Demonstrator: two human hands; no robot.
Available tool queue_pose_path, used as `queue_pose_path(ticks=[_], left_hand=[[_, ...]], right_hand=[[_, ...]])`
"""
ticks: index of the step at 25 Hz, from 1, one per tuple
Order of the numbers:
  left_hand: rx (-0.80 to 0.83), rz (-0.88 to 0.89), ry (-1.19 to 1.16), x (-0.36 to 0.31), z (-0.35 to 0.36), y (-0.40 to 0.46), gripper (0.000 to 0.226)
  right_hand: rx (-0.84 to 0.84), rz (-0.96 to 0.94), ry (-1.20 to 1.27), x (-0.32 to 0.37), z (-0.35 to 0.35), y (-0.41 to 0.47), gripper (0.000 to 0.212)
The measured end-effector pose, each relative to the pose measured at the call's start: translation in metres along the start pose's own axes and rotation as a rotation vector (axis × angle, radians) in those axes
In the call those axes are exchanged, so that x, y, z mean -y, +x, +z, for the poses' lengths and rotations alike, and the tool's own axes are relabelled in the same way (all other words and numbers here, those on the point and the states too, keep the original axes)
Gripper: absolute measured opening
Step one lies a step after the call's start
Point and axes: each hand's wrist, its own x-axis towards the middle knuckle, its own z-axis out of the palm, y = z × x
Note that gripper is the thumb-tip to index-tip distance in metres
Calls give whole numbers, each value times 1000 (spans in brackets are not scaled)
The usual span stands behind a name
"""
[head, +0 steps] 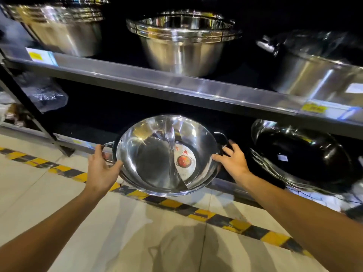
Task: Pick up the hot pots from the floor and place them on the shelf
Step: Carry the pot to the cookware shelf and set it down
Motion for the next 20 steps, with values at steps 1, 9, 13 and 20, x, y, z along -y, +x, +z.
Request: queue_pose_path(ticks=[1, 9, 13, 20], left_hand=[[-5, 4, 2, 3, 2, 1, 62], [-47, -30, -148, -7, 24, 6, 42], [-1, -91, -238, -14, 40, 12, 87], [286, -196, -517, -31, 64, 27, 129]], right_hand=[[29, 21, 19, -3, 3, -3, 106], [282, 140, -16, -12, 8, -15, 128], [194, 83, -7, -20, 1, -6, 122], [140, 56, 129, -19, 2, 23, 90]])
